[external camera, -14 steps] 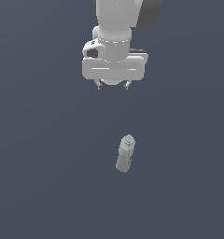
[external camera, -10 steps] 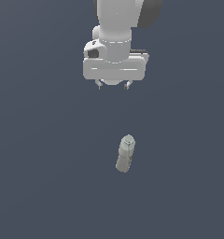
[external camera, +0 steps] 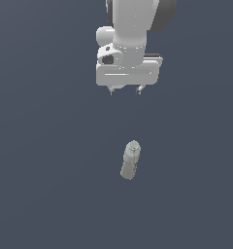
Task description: Pick up the object and move it to a goal position.
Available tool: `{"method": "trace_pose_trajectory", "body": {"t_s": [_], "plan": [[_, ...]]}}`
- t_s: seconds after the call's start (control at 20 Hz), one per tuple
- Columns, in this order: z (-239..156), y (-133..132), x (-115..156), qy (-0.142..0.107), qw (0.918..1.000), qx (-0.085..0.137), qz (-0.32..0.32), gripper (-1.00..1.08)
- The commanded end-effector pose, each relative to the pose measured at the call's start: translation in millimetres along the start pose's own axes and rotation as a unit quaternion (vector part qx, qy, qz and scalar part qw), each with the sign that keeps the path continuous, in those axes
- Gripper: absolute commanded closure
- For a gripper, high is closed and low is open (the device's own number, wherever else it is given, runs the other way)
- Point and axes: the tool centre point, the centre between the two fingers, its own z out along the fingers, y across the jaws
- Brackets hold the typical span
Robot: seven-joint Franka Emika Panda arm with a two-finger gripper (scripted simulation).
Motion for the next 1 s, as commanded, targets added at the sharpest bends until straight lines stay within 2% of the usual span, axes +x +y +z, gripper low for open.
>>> {"method": "trace_pose_trajectory", "body": {"t_s": [0.0,0.45,0.95], "plan": [[-0.1,0.5,1.9,0.0,1.0,0.0,0.002,-0.92],[-0.2,-1.1,28.4,0.001,0.9995,0.002,0.031,-0.92],[6.3,-4.0,87.0,0.002,0.9952,0.004,0.098,-0.92]]}}
